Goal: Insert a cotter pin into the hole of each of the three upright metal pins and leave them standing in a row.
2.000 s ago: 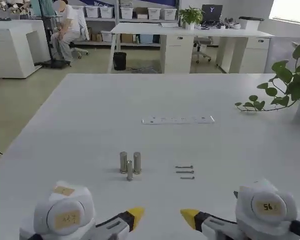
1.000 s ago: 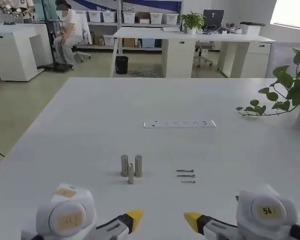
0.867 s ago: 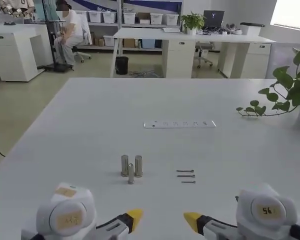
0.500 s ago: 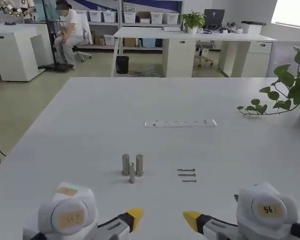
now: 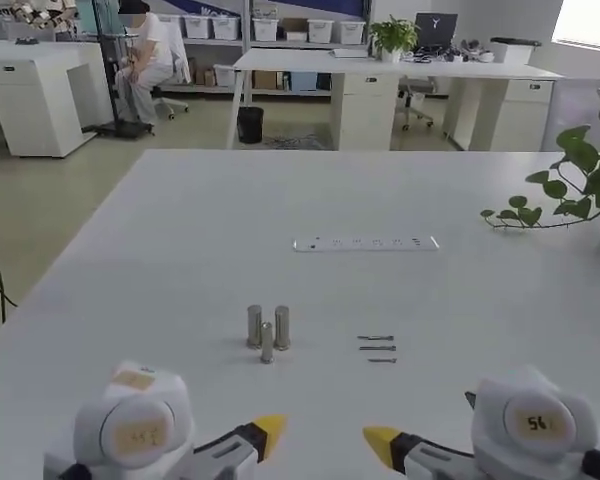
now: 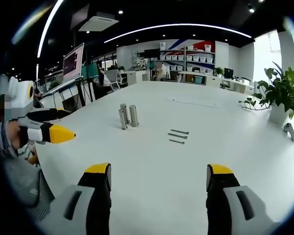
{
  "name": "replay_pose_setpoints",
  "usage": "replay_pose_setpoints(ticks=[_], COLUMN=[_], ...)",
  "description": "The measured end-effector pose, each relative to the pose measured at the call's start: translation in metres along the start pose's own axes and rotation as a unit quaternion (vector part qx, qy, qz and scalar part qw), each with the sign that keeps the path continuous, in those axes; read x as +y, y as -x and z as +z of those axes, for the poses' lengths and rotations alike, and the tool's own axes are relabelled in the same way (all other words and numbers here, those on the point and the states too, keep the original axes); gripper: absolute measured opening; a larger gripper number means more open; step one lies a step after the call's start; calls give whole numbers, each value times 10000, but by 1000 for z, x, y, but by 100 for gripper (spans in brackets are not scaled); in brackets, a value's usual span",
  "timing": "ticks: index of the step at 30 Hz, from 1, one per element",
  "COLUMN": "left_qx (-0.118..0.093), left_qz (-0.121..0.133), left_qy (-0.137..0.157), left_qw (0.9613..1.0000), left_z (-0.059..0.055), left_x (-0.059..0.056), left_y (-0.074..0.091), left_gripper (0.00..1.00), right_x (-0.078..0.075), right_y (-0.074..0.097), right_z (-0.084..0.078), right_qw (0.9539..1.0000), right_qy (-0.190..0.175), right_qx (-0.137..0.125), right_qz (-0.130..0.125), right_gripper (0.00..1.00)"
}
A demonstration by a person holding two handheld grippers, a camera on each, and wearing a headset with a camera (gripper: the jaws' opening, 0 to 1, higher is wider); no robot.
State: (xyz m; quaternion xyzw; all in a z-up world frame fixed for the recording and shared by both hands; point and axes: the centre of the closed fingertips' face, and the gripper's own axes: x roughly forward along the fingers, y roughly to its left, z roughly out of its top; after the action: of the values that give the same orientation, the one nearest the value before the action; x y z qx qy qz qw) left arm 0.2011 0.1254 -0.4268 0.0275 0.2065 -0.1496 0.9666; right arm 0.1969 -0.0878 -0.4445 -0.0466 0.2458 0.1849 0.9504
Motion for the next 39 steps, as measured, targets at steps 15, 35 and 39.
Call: replay_pose_setpoints(ticks=[15, 35, 39], left_qx=[31, 69, 92], left_qz=[11, -496, -614], left_qy=[-29, -569, -621], left_qw=[10000, 9971, 9961], left_z=[3, 35, 37], left_x=[2, -12, -17], left_y=[0, -62, -78], left_gripper=[78, 51, 47], right_x=[1, 2, 3], right_y=[2, 0, 1], right_z=[7, 9, 11], right_qw=[9999, 9997, 9995], right_qy=[-11, -129, -194], right_qx=[-150, -196, -235], right_qz=[25, 98, 130], right_gripper=[77, 76, 76])
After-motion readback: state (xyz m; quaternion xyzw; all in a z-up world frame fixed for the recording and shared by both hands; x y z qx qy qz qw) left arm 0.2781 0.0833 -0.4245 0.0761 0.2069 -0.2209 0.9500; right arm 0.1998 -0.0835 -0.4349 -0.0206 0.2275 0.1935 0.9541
